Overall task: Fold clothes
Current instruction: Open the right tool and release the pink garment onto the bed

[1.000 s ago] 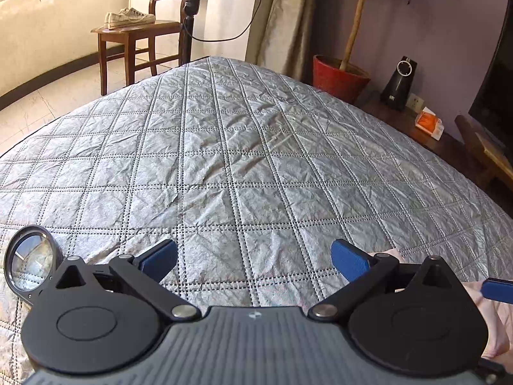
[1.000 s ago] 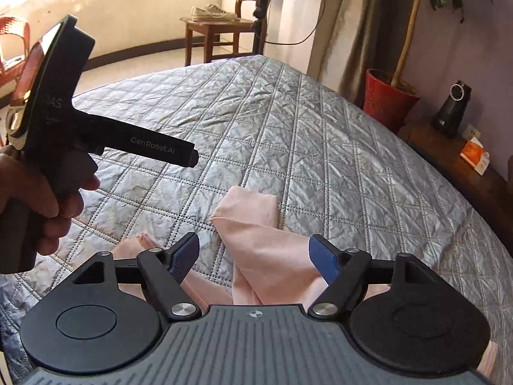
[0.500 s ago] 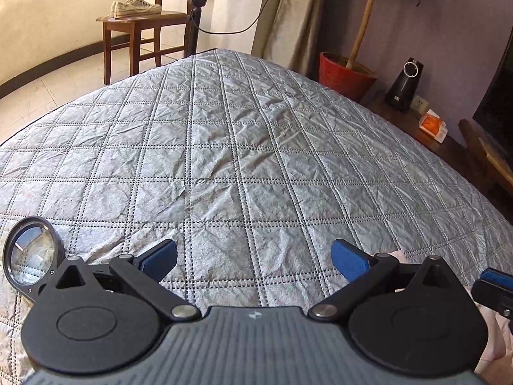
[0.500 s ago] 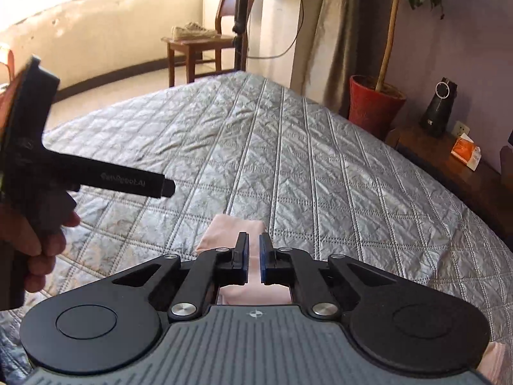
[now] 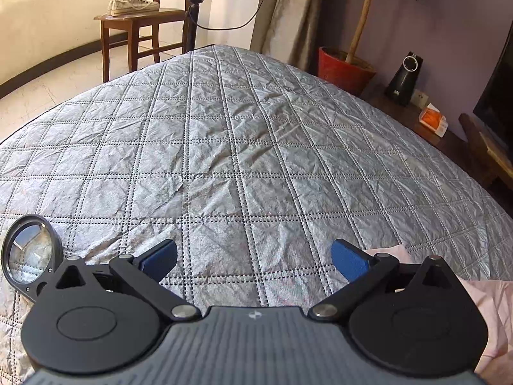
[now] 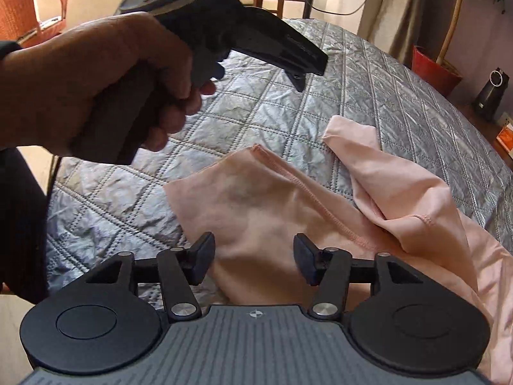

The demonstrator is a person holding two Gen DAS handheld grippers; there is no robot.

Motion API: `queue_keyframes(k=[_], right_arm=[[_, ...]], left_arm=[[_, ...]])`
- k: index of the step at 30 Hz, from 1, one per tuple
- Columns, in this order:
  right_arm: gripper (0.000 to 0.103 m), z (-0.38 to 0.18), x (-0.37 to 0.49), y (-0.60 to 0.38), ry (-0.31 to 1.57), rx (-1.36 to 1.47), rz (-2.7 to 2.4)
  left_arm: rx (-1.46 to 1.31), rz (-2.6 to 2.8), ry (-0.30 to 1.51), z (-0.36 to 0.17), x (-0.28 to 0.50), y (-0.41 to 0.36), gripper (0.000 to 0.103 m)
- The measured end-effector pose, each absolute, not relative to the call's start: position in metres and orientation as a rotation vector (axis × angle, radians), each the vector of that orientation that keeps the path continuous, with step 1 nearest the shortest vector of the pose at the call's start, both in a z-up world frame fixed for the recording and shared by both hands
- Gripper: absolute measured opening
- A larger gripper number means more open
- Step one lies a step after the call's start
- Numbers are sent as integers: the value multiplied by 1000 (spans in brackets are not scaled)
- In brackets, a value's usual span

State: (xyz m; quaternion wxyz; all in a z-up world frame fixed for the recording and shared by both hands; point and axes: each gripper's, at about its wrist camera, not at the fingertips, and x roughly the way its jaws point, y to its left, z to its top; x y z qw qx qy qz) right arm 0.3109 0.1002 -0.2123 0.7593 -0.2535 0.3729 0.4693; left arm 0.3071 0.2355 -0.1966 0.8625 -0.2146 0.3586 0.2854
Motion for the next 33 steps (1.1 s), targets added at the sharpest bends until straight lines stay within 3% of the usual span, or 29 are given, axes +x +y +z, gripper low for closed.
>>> queue_keyframes(k=[2, 5, 6, 8, 11, 16, 19, 20, 24, 25, 26, 28, 31, 32, 33], right_arm=[[80, -213, 302, 100, 782, -587, 1031], [74, -213, 295, 98, 774, -603, 1044], [65, -212, 295, 97, 785, -592, 1055], [27, -211, 294, 95, 808, -571, 1075], [13, -209, 292, 91, 842, -538, 1106], [12, -205, 286, 82, 902, -511, 1152], [16, -188, 297, 65, 846, -380, 1088], [23, -182, 306, 60, 810, -324, 1050], [30, -182, 344, 85, 750, -431, 977], [40, -187, 349, 98, 745, -511, 987], [58, -193, 353, 109, 733, -583, 992], [67, -203, 360, 124, 713, -654, 1011], [68, -211, 371, 133, 728, -643, 1027], [46, -214, 375, 135, 756, -633, 1041], [30, -214, 375, 135, 772, -632, 1055]], left_arm=[[-448, 596, 756, -197, 308, 235, 102], [-439, 591, 756, -197, 310, 234, 102], [-436, 590, 756, -197, 311, 234, 102], [-436, 591, 758, -197, 311, 234, 102], [-436, 591, 761, -198, 313, 235, 102], [-440, 591, 756, -197, 313, 237, 102], [-443, 615, 732, -194, 309, 239, 102], [-442, 626, 718, -193, 306, 240, 102], [-430, 629, 711, -191, 305, 238, 102], [-427, 628, 720, -192, 306, 238, 102], [-424, 626, 729, -194, 307, 238, 102], [-428, 634, 719, -193, 306, 239, 102], [-435, 642, 711, -192, 305, 242, 102], [-438, 641, 715, -193, 305, 242, 102], [-441, 637, 722, -194, 305, 242, 102]])
